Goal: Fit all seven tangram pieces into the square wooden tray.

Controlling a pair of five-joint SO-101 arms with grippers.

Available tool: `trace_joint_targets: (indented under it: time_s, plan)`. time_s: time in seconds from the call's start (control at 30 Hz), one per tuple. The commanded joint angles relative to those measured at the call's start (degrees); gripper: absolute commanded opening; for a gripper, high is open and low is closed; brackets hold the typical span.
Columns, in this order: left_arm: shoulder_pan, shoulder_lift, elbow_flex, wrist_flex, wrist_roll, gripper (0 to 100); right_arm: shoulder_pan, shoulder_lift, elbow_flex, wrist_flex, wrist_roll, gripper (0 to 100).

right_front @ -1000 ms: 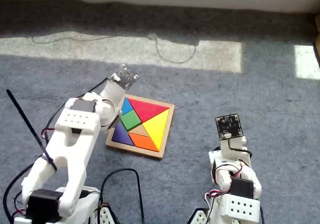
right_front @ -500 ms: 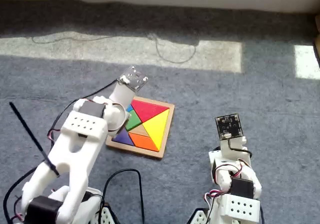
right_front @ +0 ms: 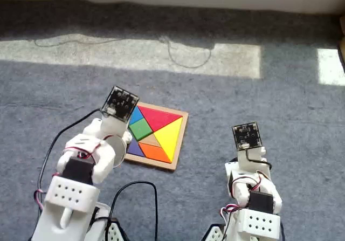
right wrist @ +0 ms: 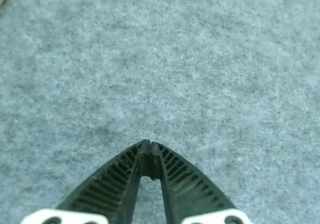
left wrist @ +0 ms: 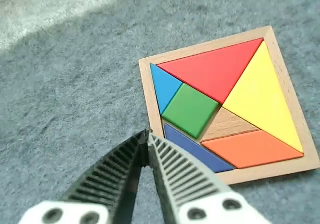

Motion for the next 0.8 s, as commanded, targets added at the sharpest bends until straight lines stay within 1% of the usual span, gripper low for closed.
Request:
trace_joint_targets:
  time_s: [0.0, 0.27, 0.3, 0.37, 0.47, 0.53, 0.63, 0.77]
  plan:
    - [-2.59, -15.52, 5.58, -1.05, 1.05, 1, 0.66, -0.75, 2.51, 0.13, 0.00, 1.2]
    - [-10.24, -35.82, 17.89, -0.97, 0.88, 2, 0.04, -0.75, 2.68, -0.48, -0.79, 1.2]
    - [-11.03, -38.02, 19.38, -0.88, 0.88, 2, -0.57, -0.75, 2.68, -1.19, -2.37, 1.2]
    - [-12.35, -41.36, 21.32, -0.88, 0.79, 2, -1.89, -0.75, 2.68, -3.30, -8.00, 1.2]
    - [-14.11, -41.10, 22.46, -0.88, 0.70, 4, -2.42, -0.75, 2.77, -6.02, -15.56, 0.9]
    - [-15.25, -40.48, 22.81, -0.88, 0.70, 8, -2.42, -0.75, 2.95, -7.34, -17.93, 0.9]
    - [-17.01, -40.66, 25.19, -1.05, 0.79, 13, -4.44, -0.75, 5.58, -8.92, -18.20, 0.9]
    - [-18.51, -40.66, 27.03, -1.14, 0.70, 15, -9.10, -0.75, 6.55, -9.71, -18.46, 0.9]
